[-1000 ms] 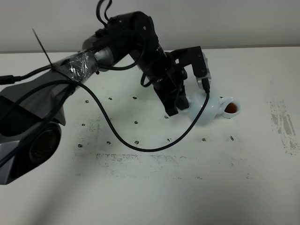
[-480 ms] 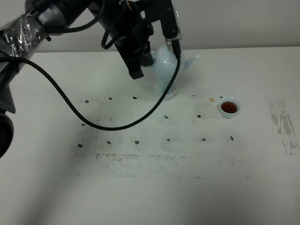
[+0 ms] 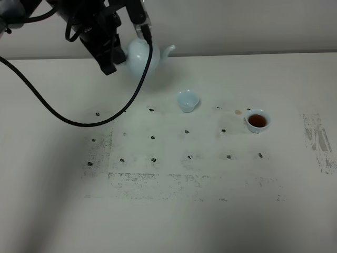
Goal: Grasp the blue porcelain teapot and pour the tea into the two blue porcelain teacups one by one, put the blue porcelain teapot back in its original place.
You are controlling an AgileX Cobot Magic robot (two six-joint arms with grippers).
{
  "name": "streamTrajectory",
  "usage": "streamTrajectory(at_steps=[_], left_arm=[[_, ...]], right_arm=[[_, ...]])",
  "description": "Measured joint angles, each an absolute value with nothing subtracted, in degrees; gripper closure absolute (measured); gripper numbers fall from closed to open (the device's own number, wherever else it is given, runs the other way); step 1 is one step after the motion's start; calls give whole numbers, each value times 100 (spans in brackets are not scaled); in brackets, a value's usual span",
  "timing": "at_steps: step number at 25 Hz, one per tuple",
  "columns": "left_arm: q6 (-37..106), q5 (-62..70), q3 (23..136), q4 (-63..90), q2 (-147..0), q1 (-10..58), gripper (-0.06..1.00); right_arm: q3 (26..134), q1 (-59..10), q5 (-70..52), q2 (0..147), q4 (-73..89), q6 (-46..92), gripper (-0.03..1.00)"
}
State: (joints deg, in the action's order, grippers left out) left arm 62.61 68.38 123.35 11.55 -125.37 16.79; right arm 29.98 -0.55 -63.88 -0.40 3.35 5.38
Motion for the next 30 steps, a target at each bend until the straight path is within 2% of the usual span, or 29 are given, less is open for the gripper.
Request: streamTrajectory(at_steps=[4,11,22,30], left_arm=[[7095,6833,11954,1151,-12568,1623,94],[7317,6762,11925,1045,-12726,1617,94],[8619,5409,11925,1053,-12964,1725,94],[9685,5230,11925,1327,-13146,1729,94]], right_arm=[[2998,-55,-6388,-40,335,538,45],[2998,-55,-6388,-40,335,538,45],[2998,-55,-6388,-40,335,538,45],[2998,-55,-6388,-40,335,538,45]])
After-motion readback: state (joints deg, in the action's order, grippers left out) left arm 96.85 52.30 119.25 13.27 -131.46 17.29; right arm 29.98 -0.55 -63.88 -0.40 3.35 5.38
